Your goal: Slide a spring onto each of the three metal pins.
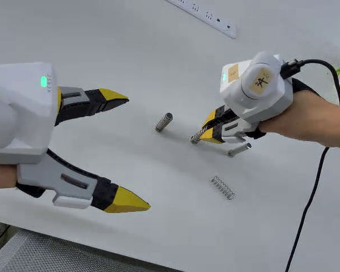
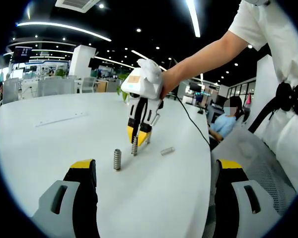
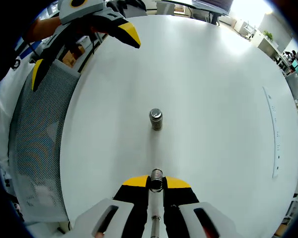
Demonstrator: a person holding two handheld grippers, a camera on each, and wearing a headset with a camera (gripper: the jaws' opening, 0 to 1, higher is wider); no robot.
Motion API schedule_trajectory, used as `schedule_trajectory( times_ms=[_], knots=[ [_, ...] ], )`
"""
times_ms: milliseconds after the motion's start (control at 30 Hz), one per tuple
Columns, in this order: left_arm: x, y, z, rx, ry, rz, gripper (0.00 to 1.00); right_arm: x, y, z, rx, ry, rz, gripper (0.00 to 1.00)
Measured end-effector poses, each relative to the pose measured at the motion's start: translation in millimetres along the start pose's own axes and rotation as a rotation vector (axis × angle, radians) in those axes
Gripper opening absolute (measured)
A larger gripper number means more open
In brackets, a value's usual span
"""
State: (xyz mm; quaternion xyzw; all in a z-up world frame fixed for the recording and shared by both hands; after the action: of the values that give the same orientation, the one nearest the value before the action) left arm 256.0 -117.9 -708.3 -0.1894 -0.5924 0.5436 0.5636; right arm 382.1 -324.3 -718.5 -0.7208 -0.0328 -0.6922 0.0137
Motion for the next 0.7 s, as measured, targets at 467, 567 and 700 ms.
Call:
schedule_trajectory(
  times_ms=[467,567,700],
  knots=[
    [1.4,0.5,0.9,0.002,-0.001,-0.004,0.99,-5.5,-0.1,0.8,-0.003,-0.005,0.001,0.07],
    [1.6,0.4,0.9,0.002,-0.001,-0.005,0.99,-5.1,-0.5,0.2,-0.007,-0.006,0.005,0.07],
    [1.5,-0.7,1.2,0.000,0.001,-0.002,0.99,-3.6,-1.1,-1.8,-0.011,-0.009,0.010,0.08]
  ],
)
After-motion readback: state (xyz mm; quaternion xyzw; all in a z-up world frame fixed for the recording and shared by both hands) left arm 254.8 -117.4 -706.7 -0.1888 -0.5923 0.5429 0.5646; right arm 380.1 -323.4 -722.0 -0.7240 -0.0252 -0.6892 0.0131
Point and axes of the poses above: the centre of the closed fingertips' face, and the gripper's own axes: x roughly backward along the fingers, z roughly to its right, y roughly out of its underside, the point moved 10 cm from there along x, roughly backward along the fingers, and after that the axes turned 14 degrees about -z, right-handed, at the moved point
